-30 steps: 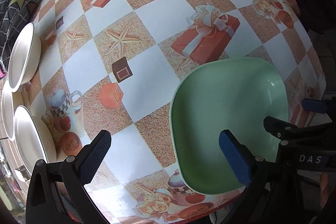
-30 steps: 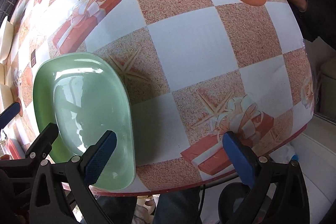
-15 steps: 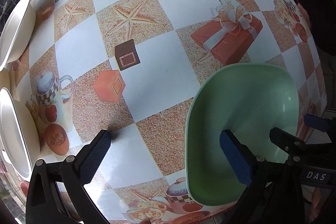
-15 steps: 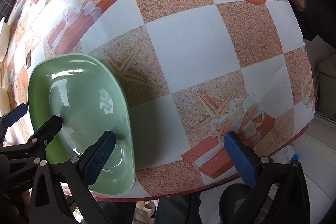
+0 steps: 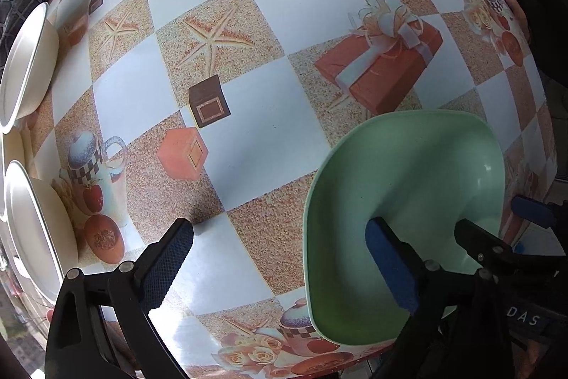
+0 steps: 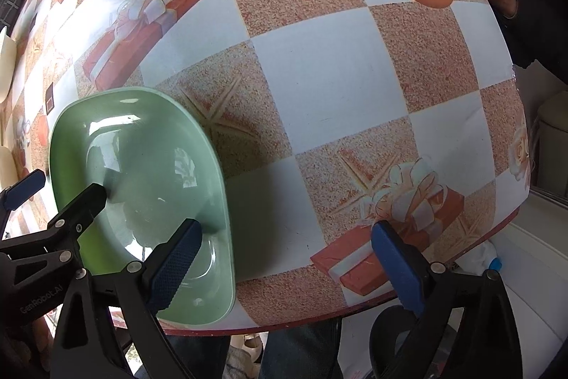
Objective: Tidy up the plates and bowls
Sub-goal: 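Close the right gripper on the green plate rim and lift it, then carry the green plate with the right gripper over the pink plate, then lower the green plate onto the pink plate and open the right gripper, then grasp the rim of a white paper bowl with the right gripper, then lift the white bowl with the right gripper and carry it away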
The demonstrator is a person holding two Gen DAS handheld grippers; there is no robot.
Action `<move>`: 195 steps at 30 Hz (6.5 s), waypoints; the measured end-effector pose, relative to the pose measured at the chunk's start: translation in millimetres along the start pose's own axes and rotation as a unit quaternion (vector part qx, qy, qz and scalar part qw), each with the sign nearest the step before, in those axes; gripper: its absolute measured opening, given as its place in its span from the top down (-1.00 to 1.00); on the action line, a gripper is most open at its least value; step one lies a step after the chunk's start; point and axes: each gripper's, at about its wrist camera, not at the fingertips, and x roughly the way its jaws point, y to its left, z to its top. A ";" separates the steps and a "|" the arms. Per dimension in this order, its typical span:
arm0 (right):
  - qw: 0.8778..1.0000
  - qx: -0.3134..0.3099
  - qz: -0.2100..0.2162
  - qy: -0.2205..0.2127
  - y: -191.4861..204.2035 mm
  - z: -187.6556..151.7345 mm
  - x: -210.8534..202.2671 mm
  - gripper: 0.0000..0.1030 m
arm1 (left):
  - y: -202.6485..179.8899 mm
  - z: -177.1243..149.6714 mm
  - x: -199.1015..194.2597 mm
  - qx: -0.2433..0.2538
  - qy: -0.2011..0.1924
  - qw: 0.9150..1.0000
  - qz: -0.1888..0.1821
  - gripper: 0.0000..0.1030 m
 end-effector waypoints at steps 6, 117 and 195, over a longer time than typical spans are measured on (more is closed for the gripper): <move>0.999 -0.035 0.022 -0.001 26.1 -7.8 -9.2 0.44 | -27.2 6.0 -11.0 0.051 -0.001 0.998 -0.028 0.06; 0.855 -0.509 0.059 0.083 382.1 -125.7 -56.5 0.58 | 283.8 -248.2 -90.8 -0.356 -0.078 0.931 0.023 0.01; 0.983 -0.172 0.010 0.062 150.9 -37.1 -16.8 0.57 | 55.7 -99.8 -12.6 0.026 0.048 0.998 -0.032 0.32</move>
